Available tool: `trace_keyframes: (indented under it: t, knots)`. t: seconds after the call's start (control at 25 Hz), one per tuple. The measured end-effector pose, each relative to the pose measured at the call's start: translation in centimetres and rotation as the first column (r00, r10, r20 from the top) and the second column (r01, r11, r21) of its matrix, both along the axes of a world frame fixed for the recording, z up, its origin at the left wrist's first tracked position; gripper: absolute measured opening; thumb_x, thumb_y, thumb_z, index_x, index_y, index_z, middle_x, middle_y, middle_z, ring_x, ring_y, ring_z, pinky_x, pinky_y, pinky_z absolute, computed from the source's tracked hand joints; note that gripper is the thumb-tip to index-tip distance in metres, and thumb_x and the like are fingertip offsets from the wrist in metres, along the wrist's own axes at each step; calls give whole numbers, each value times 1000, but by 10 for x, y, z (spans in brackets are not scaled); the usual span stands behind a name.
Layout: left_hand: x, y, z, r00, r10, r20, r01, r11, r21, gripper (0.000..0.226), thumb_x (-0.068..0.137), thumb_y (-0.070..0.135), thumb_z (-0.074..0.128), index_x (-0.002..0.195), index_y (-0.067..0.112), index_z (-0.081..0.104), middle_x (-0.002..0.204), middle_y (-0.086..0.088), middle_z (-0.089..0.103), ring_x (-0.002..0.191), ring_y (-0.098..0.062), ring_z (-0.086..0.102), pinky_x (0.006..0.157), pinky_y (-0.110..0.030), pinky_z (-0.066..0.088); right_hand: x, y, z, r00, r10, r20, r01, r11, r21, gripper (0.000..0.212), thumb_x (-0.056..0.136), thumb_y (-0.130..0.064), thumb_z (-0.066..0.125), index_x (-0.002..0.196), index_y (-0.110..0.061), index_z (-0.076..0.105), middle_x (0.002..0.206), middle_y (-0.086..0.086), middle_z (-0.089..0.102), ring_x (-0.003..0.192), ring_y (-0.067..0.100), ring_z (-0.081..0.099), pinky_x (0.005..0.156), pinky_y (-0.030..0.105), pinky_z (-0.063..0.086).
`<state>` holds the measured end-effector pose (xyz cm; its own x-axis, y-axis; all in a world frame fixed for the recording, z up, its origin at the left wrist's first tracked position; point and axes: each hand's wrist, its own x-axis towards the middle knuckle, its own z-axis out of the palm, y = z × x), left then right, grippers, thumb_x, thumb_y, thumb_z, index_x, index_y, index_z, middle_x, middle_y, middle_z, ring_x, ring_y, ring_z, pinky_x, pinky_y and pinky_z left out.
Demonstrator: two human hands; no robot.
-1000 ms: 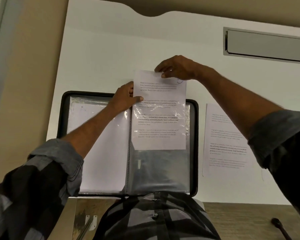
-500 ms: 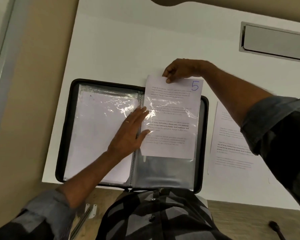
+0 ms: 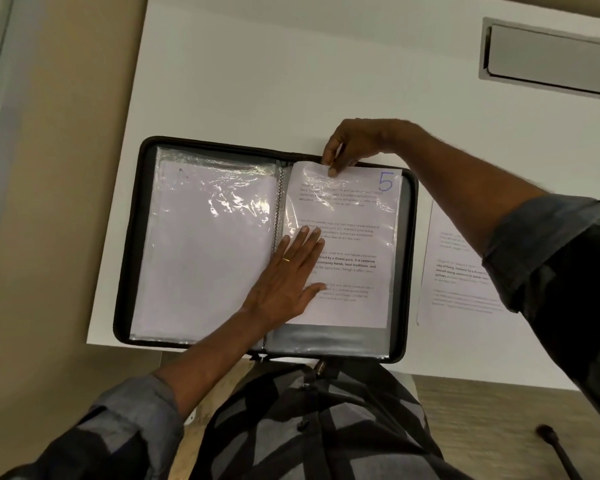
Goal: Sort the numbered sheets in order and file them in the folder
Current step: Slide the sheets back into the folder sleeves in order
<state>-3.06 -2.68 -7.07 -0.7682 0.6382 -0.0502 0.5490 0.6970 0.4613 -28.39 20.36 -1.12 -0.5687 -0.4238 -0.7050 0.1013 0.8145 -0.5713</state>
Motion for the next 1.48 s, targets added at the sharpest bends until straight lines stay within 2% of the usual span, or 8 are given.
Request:
trace_keyframes:
  t: [0.24, 0.52, 0.64, 0.76, 0.84, 0.96, 1.16, 1.48]
  knots:
    - [7, 7, 0, 1000, -14, -23, 13, 999, -35, 81, 104, 51, 48, 161, 4, 15, 171, -12, 4, 158, -27, 0, 126, -53, 15, 19, -13, -5, 989, 148, 10, -148, 983, 105, 32, 75, -22, 89, 105, -24, 79, 95, -5, 76, 86, 10, 66, 88, 29, 55]
    - [17, 17, -10, 1000, -16, -19, 14, 997, -82, 83, 104, 57, 42, 162, 5, 14, 171, -13, 2, 158, -27, -3, 126, -55, 10, 42, -16, 0, 995, 100, 11, -101, 989, 113, 32, 76, -29, 88, 106, -21, 80, 98, -10, 78, 94, 10, 72, 87, 23, 52]
    - [23, 23, -11, 1000, -15, -23, 12, 990, -138, 84, 104, 60, 38, 162, 6, 11, 171, -12, -1, 158, -27, -6, 125, -57, 7, 57, -6, 10, 971, -28, -239, 35, 999, 24, 21, 88, -28, 79, 109, -24, 80, 105, -8, 77, 101, 10, 70, 95, 29, 53]
    - [41, 36, -8, 999, -36, -12, 33, 982, -183, 88, 101, 67, 31, 163, 9, 6, 171, -11, -6, 157, -27, -11, 124, -61, 4, 94, 7, 11, 765, -292, -574, 278, 954, -115, 27, 101, -30, 60, 123, -22, 73, 119, -4, 75, 110, 13, 69, 102, 39, 51]
    - [58, 51, -6, 999, -37, 2, 37, 980, -198, 93, 98, 73, 29, 163, 12, 3, 171, -9, -10, 157, -27, -15, 122, -65, 3, 138, 14, 4, 649, -371, -664, 340, 922, -183, 35, 105, -32, 52, 134, -19, 66, 132, 1, 69, 124, 18, 63, 110, 39, 47]
    - [77, 74, -6, 1000, 8, 17, -4, 973, -230, 98, 94, 79, 24, 163, 16, -2, 170, -7, -14, 156, -26, -18, 119, -69, -6, 218, 30, -15, 633, -311, -709, 326, 938, -120, 42, 108, -27, 44, 146, -13, 52, 152, 8, 52, 146, 27, 40, 122, 44, 29]
    - [103, 90, -13, 998, 35, -47, -47, 960, -277, 74, 106, 58, 24, 164, 17, 6, 170, -11, -7, 157, -27, -10, 119, -70, 0, 339, 51, -25, 632, -383, -673, 446, 891, -88, 49, 111, -26, 37, 159, -18, 30, 166, 6, 28, 156, 22, 15, 127, 47, 15]
    - [117, 101, -15, 990, 106, -97, -128, 960, -249, 55, 111, 36, 26, 163, 21, 14, 171, 0, 5, 158, -24, -4, 121, -66, 3, 417, 51, -28, 635, -388, -668, 474, 879, -59, 49, 112, -29, 34, 159, -21, 25, 167, 5, 24, 156, 21, 11, 127, 39, 11]
